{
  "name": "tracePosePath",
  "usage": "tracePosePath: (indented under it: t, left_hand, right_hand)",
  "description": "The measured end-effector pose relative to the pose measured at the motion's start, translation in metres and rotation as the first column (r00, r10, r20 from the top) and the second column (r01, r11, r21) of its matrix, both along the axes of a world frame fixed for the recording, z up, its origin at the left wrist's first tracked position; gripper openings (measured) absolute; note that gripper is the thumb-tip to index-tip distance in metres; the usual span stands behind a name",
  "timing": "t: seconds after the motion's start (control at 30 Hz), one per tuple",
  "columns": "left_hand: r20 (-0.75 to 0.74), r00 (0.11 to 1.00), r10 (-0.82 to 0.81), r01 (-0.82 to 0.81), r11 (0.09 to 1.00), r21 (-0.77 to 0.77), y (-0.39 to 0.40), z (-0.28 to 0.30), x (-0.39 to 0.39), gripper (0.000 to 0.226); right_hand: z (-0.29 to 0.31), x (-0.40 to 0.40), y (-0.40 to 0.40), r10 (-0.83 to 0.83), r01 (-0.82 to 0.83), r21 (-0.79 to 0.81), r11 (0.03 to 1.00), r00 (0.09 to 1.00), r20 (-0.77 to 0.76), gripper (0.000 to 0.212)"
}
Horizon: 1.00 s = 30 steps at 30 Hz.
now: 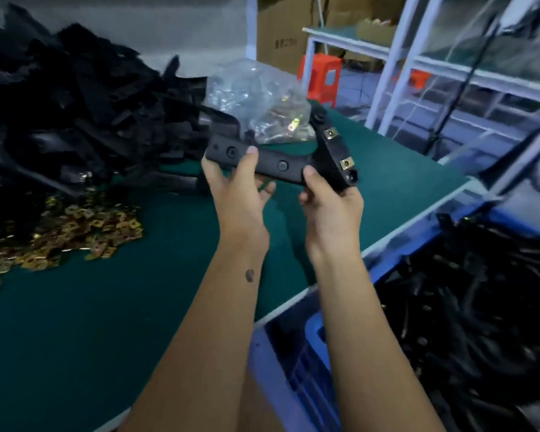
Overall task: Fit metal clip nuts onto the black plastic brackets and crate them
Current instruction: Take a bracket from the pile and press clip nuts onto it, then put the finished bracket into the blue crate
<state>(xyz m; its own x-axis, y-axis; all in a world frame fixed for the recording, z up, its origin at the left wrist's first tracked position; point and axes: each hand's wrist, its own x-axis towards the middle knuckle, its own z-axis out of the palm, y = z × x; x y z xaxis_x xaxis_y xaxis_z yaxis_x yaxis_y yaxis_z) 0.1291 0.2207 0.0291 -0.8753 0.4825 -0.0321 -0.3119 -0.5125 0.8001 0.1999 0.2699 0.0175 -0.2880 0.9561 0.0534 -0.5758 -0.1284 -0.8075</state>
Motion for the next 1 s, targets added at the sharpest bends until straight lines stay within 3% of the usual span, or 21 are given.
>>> tracePosePath:
  t: [0.1,0.17,0.27,0.33,0.4,0.5,0.57,0.6,0.67,0.73,0.77,0.83,0.9,1.0]
  left_hand:
    - [-0.099,0.956,-0.277,0.278,0.961,-0.009,0.026,-0.009,0.051,0.016]
    - [-0.175,0.873,-0.456,0.450,0.890,-0.075,0.040,-0.019,0.090,0.017]
    - [-0.286,0.712,-0.642,0.582,0.767,-0.272,0.055,-0.038,0.132,0.024]
    - [-0.264,0.563,-0.783,0.647,0.616,-0.449,0.060,-0.052,0.147,0.021]
    - [-0.166,0.421,-0.891,0.666,0.429,-0.610,0.061,-0.070,0.154,0.012]
    - [0.044,0.310,-0.950,0.639,0.174,-0.750,0.053,-0.096,0.152,0.019]
    - [0.061,0.209,-0.976,0.512,0.056,-0.857,0.046,-0.110,0.144,0.022]
    - [0.064,0.156,-0.986,0.471,0.017,-0.882,0.042,-0.112,0.141,0.018]
    - [0.070,0.090,-0.994,0.449,-0.022,-0.893,0.034,-0.111,0.136,0.009]
    - [0.033,0.087,-0.996,0.427,0.007,-0.904,0.032,-0.104,0.132,0.007]
    - [-0.012,0.101,-0.995,0.414,0.053,-0.909,0.031,-0.098,0.131,0.007]
    - [-0.138,0.171,-0.976,0.442,0.201,-0.874,0.031,-0.084,0.129,0.011]
    - [-0.284,0.253,-0.925,0.498,0.376,-0.782,0.029,-0.066,0.130,0.015]
    - [-0.553,0.341,-0.761,0.452,0.648,-0.613,0.022,-0.036,0.132,0.016]
  right_hand:
    - [-0.013,0.068,0.034,-0.125,0.115,-0.093,0.989,0.985,-0.119,0.022]
    - [-0.029,0.115,0.050,-0.214,0.196,-0.123,0.973,0.964,-0.157,0.021]
    - [-0.060,0.180,0.061,-0.292,0.272,-0.176,0.946,0.952,-0.097,0.021]
    - [-0.086,0.215,0.062,-0.310,0.293,-0.241,0.925,0.950,-0.035,0.021]
    - [-0.111,0.238,0.058,-0.343,0.335,-0.331,0.882,0.939,0.035,0.024]
    - [-0.135,0.249,0.057,-0.490,0.466,-0.494,0.734,0.867,0.089,0.019]
    - [-0.158,0.253,0.056,-0.595,0.442,-0.650,0.617,0.803,-0.019,0.036]
    - [-0.167,0.251,0.055,-0.602,0.404,-0.700,0.589,0.797,-0.046,0.035]
    - [-0.176,0.234,0.049,-0.519,0.283,-0.778,0.560,0.852,-0.064,0.030]
    - [-0.170,0.208,0.042,-0.463,0.305,-0.774,0.554,0.886,0.017,0.030]
    - [-0.162,0.197,0.042,-0.557,0.322,-0.795,0.515,0.830,-0.024,0.027]
    - [-0.129,0.173,0.041,-0.602,0.448,-0.743,0.497,0.794,0.077,0.014]
    - [-0.085,0.149,0.044,-0.575,0.492,-0.648,0.582,0.812,0.099,0.019]
    - [-0.022,0.120,0.032,-0.597,0.614,-0.338,0.713,0.785,0.166,0.025]
